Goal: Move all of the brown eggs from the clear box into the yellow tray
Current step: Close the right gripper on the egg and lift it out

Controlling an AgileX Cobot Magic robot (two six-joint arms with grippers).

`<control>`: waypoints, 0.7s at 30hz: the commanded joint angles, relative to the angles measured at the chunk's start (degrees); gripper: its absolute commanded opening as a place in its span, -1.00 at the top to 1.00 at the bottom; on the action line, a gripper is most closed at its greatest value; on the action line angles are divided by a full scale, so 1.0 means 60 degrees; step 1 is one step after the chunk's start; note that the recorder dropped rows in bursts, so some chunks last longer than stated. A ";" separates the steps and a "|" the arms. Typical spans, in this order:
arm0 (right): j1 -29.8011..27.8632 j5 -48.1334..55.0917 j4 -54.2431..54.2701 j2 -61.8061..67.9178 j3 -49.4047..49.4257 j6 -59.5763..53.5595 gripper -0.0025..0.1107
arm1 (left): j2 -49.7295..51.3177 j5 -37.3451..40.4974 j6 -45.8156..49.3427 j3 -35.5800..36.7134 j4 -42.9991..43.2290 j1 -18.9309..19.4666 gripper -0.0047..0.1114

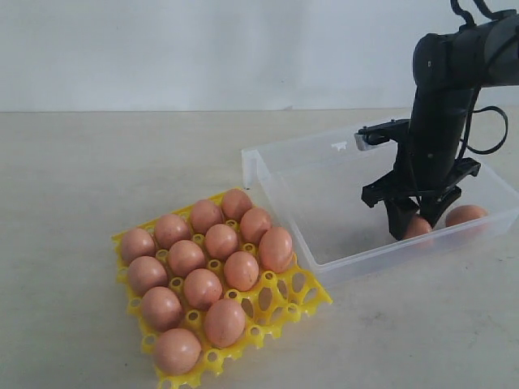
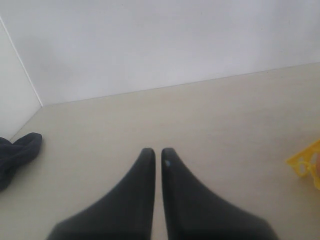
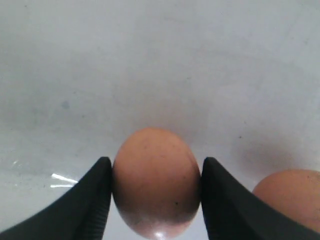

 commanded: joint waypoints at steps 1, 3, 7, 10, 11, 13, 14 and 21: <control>-0.0047 -0.0067 -0.0374 -0.0014 -0.0008 -0.0028 0.96 | -0.0031 -0.0014 -0.0030 0.0033 -0.0019 -0.0044 0.85; -0.0047 -0.0090 -0.0424 -0.0014 -0.0008 -0.0028 0.96 | -0.0031 -0.0014 -0.0030 0.0033 -0.0019 -0.0044 0.85; -0.0047 -0.0196 -0.0424 -0.0014 -0.0008 0.0054 0.96 | -0.0031 -0.0014 -0.0030 0.0033 -0.0019 -0.0044 0.85; -0.0028 -0.0317 -0.0402 -0.0350 -0.0008 0.0301 0.96 | -0.0031 -0.0014 -0.0030 0.0033 -0.0019 -0.0044 0.85; -0.0028 -0.0423 -0.0402 -0.0455 -0.0008 0.0301 0.96 | -0.0031 -0.0014 -0.0030 0.0033 -0.0019 -0.0044 0.85; -0.0028 -0.0879 -0.0316 -0.0806 -0.0008 0.0339 0.96 | -0.0031 -0.0014 -0.0030 0.0033 -0.0019 -0.0044 0.85; -0.0028 -0.1232 -0.0145 -0.1069 -0.0008 0.0616 0.96 | -0.0031 -0.0014 -0.0030 0.0033 -0.0019 -0.0044 0.85; 0.0484 -0.2707 0.1712 -0.1862 0.0117 0.1639 0.96 | -0.0031 -0.0014 -0.0030 0.0033 -0.0019 -0.0044 0.85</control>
